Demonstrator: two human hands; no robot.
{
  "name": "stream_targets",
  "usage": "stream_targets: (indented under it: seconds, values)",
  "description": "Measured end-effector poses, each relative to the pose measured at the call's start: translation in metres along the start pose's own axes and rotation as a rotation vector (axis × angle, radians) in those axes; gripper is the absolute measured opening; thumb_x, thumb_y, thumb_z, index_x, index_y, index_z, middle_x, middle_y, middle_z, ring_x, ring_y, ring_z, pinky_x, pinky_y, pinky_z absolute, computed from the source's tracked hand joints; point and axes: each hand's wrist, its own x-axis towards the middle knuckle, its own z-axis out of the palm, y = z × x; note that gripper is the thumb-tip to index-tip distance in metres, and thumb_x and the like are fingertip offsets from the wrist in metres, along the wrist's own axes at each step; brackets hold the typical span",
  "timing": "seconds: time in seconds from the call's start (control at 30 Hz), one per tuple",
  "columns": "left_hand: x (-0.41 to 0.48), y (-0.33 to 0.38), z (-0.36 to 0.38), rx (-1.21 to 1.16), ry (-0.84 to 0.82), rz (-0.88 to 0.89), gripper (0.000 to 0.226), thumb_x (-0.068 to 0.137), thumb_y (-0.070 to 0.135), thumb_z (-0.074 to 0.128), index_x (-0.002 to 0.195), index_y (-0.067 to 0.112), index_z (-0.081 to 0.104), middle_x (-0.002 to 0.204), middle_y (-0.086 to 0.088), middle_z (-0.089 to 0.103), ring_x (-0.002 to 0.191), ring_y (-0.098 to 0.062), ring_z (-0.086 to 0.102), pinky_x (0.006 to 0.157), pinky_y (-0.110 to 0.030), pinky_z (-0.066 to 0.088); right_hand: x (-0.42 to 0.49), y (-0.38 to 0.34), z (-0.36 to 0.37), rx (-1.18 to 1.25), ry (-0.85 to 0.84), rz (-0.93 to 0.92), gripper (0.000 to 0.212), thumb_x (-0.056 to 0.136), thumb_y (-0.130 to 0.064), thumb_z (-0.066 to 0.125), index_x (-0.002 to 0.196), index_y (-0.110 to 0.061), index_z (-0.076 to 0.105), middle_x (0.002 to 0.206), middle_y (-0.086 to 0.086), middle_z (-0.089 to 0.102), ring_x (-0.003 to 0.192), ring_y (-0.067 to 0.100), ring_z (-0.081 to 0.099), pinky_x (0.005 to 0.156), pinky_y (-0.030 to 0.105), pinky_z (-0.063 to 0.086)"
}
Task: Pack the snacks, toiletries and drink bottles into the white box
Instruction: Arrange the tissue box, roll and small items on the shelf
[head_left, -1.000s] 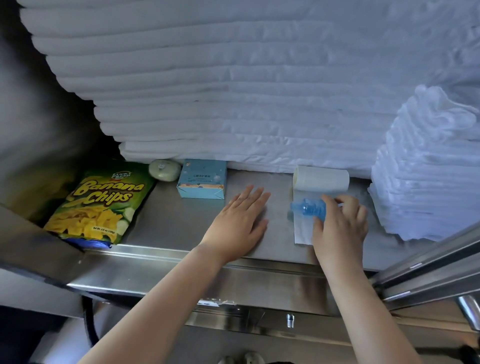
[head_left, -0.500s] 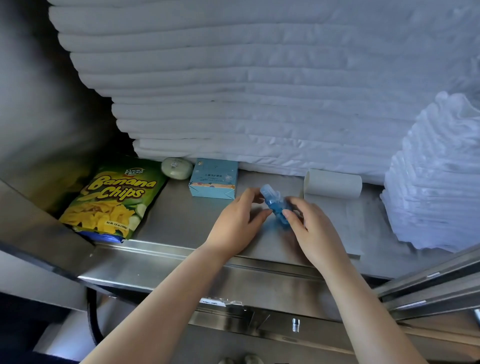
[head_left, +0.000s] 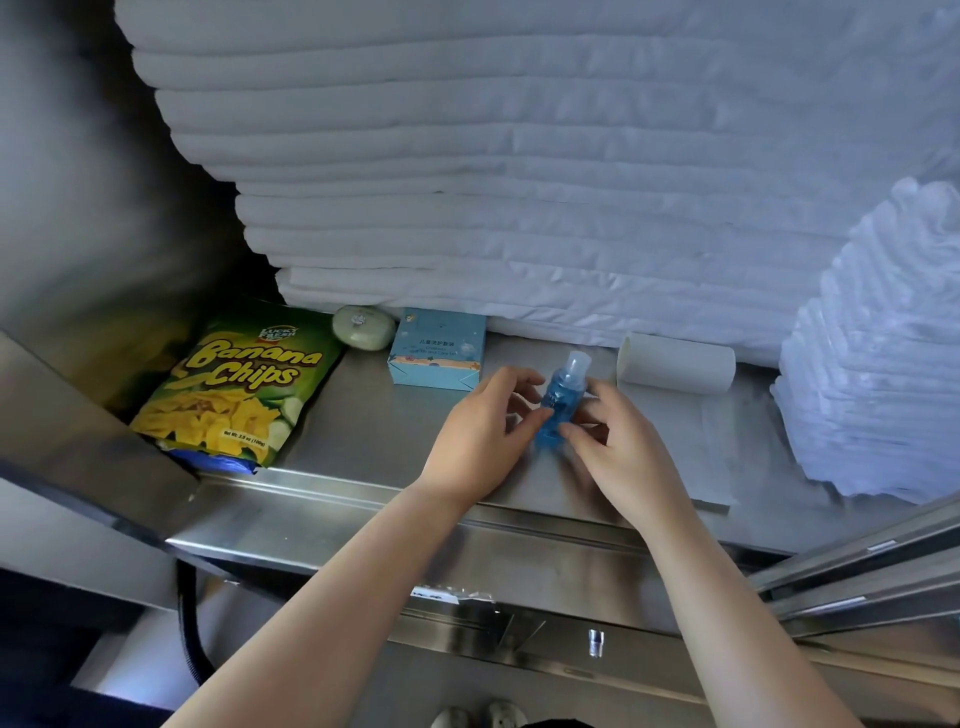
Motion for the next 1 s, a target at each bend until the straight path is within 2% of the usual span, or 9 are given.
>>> stream_targets:
  seconds: [0.1,0.27,0.37,0.47,0.6,0.7,0.8,0.93,1.0]
  values:
    - [0.0,-0.002,0.0,0.027,-0.009,0.001,0.03,0.083,0.019,0.068,0.111,0.02,0.056,0.092,0.01,0.059,0.082,-0.005,0.058,0.077,-0.028,0.052,0.005,0.0,0.0,0.082,0.002,0.016,0.041,0.085,-0.009,0.066,0.122,-0.025,0.054,0.11,-0.018,0.064,0.092,-0.005,0.062,0.078,0.007,0.045]
    - [-0.001,-0.002,0.001,0.01,-0.026,0.007,0.031,0.081,0.017,0.07,0.108,0.021,0.057,0.088,0.013,0.056,0.077,-0.004,0.06,0.075,-0.025,0.052,0.011,0.002,-0.001,0.233,0.023,0.074,0.047,0.085,-0.012,0.067,0.122,-0.033,0.047,0.099,-0.018,0.065,0.086,-0.008,0.063,0.072,0.005,0.045]
    - [-0.001,-0.002,0.001,0.007,-0.036,0.026,0.032,0.079,0.016,0.072,0.108,0.02,0.058,0.086,0.014,0.056,0.078,-0.003,0.059,0.074,-0.022,0.051,0.013,0.003,0.003,0.291,0.062,0.072,0.039,0.084,-0.012,0.07,0.113,-0.031,0.053,0.093,-0.017,0.067,0.085,-0.007,0.064,0.07,0.007,0.047]
    - [-0.001,-0.003,0.001,-0.006,-0.022,0.013,0.03,0.079,0.015,0.072,0.105,0.019,0.059,0.084,0.013,0.057,0.079,-0.004,0.058,0.075,-0.025,0.051,0.016,0.003,0.005,0.358,0.049,0.094,0.039,0.084,-0.009,0.068,0.105,-0.038,0.053,0.093,-0.016,0.068,0.086,-0.006,0.065,0.07,0.009,0.048]
    - [-0.001,-0.003,0.0,-0.021,0.014,-0.019,0.028,0.077,0.02,0.074,0.097,0.022,0.054,0.084,0.011,0.059,0.076,-0.006,0.059,0.074,-0.032,0.054,0.019,0.008,0.002,0.514,-0.032,0.145,0.04,0.088,-0.001,0.061,0.114,-0.031,0.054,0.093,-0.013,0.073,0.088,0.004,0.069,0.069,0.012,0.051]
    - [-0.002,-0.003,0.001,-0.002,0.004,-0.017,0.028,0.078,0.023,0.074,0.095,0.025,0.052,0.087,0.013,0.059,0.076,-0.006,0.059,0.073,-0.033,0.054,0.019,0.009,0.002,0.516,-0.075,0.14,0.04,0.09,0.0,0.057,0.122,-0.025,0.055,0.1,-0.008,0.073,0.095,0.008,0.068,0.077,0.017,0.052]
    - [-0.002,-0.002,0.0,0.004,0.007,-0.01,0.028,0.078,0.024,0.074,0.096,0.024,0.053,0.089,0.013,0.058,0.076,-0.004,0.058,0.073,-0.032,0.053,0.019,0.007,0.002,0.497,-0.078,0.123,0.039,0.09,-0.002,0.058,0.119,-0.028,0.058,0.108,-0.004,0.071,0.1,0.009,0.066,0.086,0.023,0.052]
    - [-0.009,-0.002,-0.005,-0.052,0.05,-0.018,0.038,0.078,0.023,0.074,0.11,0.021,0.054,0.093,0.018,0.057,0.082,0.0,0.056,0.076,-0.03,0.054,0.017,0.0,0.006,0.435,-0.054,0.059,0.038,0.085,-0.006,0.065,0.108,-0.036,0.061,0.104,-0.012,0.071,0.098,0.002,0.065,0.079,0.015,0.05]
    - [-0.019,-0.006,-0.013,-0.057,0.104,-0.026,0.043,0.077,0.023,0.075,0.114,0.021,0.052,0.096,0.023,0.056,0.085,0.002,0.056,0.077,-0.025,0.053,0.017,-0.008,0.014,0.408,-0.077,0.031,0.039,0.081,-0.008,0.07,0.108,-0.034,0.059,0.102,-0.014,0.071,0.095,0.001,0.066,0.078,0.016,0.05]
